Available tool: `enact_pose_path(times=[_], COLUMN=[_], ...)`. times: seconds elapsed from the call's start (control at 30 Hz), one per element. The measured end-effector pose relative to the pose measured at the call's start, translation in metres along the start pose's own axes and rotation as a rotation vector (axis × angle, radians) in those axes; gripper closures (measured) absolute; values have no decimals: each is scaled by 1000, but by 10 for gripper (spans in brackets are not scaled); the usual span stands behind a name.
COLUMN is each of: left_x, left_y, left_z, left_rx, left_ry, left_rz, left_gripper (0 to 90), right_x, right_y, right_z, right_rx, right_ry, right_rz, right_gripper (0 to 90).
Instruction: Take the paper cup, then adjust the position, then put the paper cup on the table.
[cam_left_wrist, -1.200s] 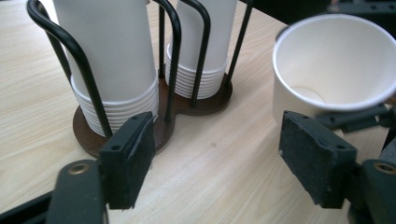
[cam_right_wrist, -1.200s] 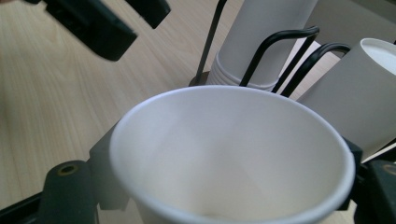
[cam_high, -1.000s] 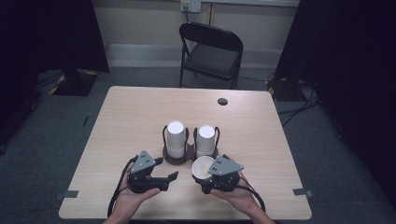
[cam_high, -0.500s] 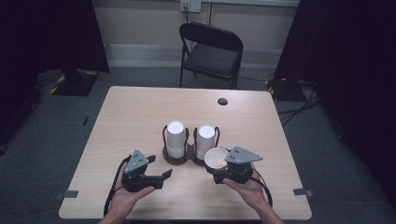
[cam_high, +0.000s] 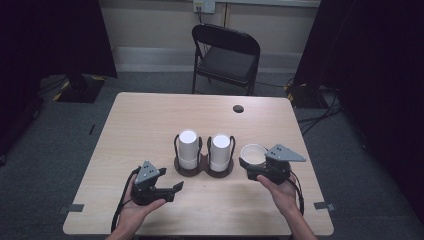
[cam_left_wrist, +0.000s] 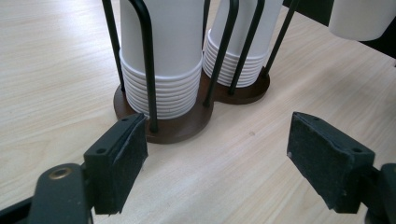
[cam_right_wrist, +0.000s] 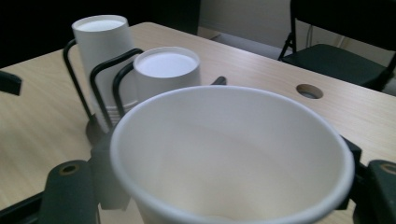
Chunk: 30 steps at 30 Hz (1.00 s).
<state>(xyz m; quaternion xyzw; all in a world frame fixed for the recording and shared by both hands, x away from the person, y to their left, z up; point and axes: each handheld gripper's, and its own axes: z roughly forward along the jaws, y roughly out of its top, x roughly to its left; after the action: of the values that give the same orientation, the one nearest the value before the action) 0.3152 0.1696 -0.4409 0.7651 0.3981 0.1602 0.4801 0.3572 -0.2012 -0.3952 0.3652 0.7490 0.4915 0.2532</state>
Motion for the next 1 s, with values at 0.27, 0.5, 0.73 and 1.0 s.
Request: enact_pose_path(times=[0.27,0.5,0.73,1.0], left_x=[-3,-3,-3,0], left_y=[0,-1,-2,-1], left_z=[-1,-1,1,3], left_rx=[-4,-14,-8,-15], left_ry=[-4,0,-13,-8], left_rz=[2,3,10,-2], left_gripper=[203,203,203,192], right_x=[-18,-37,-47,-56], right_y=[-2,-6,-2,0], right_z=[3,5,13,35], right_rx=[-5,-12,-20,-29], right_ry=[-67,-120,-149,-168], right_rz=[27,54,69,68], right_gripper=[236,235,233,231])
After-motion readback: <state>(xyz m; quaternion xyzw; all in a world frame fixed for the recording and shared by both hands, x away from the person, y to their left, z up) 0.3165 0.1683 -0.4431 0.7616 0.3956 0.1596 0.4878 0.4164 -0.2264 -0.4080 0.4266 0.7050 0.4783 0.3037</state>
